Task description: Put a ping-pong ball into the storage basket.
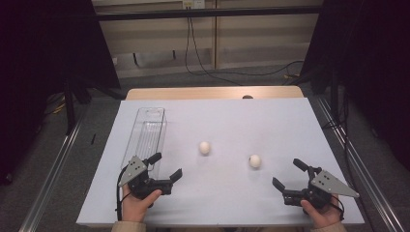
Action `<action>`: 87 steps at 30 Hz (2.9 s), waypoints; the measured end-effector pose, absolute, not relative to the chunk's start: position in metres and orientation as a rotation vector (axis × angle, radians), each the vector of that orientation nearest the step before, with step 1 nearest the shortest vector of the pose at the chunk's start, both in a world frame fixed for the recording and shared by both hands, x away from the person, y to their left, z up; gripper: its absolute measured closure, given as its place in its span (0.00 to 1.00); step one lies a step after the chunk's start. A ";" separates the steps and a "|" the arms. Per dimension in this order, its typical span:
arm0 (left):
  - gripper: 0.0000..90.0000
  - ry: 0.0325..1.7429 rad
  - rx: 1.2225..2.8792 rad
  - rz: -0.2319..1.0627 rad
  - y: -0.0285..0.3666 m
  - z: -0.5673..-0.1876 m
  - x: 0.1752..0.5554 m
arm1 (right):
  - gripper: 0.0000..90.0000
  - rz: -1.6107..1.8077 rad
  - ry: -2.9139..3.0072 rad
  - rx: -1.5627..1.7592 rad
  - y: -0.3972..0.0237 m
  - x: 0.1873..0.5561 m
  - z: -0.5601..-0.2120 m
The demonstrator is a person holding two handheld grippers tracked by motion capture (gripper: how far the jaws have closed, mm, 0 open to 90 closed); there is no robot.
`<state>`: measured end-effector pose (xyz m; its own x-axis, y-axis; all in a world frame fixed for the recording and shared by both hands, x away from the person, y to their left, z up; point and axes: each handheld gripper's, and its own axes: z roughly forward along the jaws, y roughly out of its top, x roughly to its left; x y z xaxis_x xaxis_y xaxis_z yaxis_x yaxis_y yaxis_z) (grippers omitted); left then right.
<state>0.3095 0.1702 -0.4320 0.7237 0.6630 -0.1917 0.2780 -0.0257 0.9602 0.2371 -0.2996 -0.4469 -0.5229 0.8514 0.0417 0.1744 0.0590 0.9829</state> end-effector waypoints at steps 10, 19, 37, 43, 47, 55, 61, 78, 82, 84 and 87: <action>0.02 0.776 1.626 0.357 0.163 -0.432 0.313 | 0.03 1.507 1.764 1.028 -0.299 0.237 -0.447; 0.02 0.765 1.634 0.356 0.156 -0.432 0.314 | 0.03 1.509 1.767 1.030 -0.298 0.237 -0.447; 0.02 0.737 1.674 0.335 0.140 -0.433 0.316 | 0.03 1.509 1.764 1.020 -0.299 0.237 -0.446; 0.02 0.720 1.692 0.328 0.133 -0.433 0.316 | 0.03 1.510 1.762 1.021 -0.299 0.237 -0.446; 0.02 0.721 1.691 0.325 0.130 -0.433 0.317 | 0.03 1.511 1.764 1.020 -0.299 0.237 -0.446; 0.02 0.715 1.695 0.315 0.124 -0.434 0.318 | 0.03 1.514 1.760 1.023 -0.299 0.237 -0.446; 0.02 0.707 1.701 0.308 0.119 -0.435 0.320 | 0.03 1.517 1.759 1.022 -0.299 0.237 -0.446; 0.02 0.690 1.718 0.306 0.107 -0.435 0.325 | 0.03 1.518 1.760 1.022 -0.299 0.237 -0.446; 0.02 0.687 1.727 0.310 0.105 -0.435 0.325 | 0.03 1.520 1.765 1.019 -0.298 0.237 -0.446; 0.02 0.686 1.727 0.310 0.104 -0.435 0.325 | 0.03 1.519 1.766 1.015 -0.298 0.237 -0.446; 0.02 0.683 1.732 0.312 0.101 -0.436 0.325 | 0.03 1.518 1.765 1.012 -0.298 0.237 -0.446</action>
